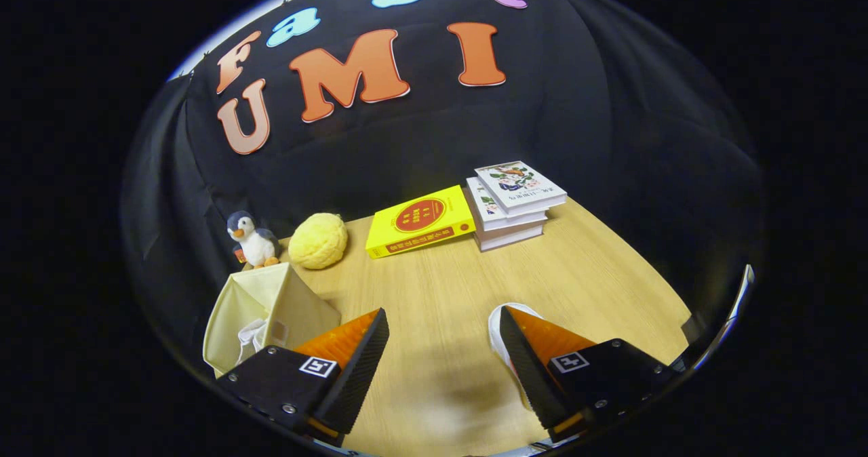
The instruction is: Open the storage box then place both shoes into the box .Put the left shoe in first, then the right shoe, with the right side of both shoes facing outward in a uniform manner.
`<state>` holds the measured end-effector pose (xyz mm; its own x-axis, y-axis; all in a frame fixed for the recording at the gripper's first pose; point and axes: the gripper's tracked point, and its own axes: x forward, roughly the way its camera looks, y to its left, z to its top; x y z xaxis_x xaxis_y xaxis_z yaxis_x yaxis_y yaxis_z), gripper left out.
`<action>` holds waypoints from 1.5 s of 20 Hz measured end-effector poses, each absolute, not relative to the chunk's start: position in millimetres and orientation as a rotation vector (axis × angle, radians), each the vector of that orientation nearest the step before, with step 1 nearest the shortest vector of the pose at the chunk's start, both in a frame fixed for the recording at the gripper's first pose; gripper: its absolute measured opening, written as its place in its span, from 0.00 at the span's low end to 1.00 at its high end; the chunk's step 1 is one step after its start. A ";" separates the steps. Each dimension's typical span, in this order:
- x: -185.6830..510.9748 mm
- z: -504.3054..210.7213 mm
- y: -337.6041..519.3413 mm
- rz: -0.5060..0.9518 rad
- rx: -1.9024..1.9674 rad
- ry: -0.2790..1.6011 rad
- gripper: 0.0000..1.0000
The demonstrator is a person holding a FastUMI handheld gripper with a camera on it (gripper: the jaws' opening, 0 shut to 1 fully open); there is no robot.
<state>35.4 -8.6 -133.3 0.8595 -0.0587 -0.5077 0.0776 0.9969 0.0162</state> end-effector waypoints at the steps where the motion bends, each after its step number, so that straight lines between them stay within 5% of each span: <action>1: 32.8 -139.3 -17.3 -0.055 0.052 0.554 0.98; 13: -4.3 -239.7 -133.5 -0.093 -0.022 0.816 0.98; 24: -12.5 -270.6 -135.5 0.017 -0.018 0.912 0.62; 30: -11.1 -291.1 -132.7 0.035 -0.041 0.976 0.53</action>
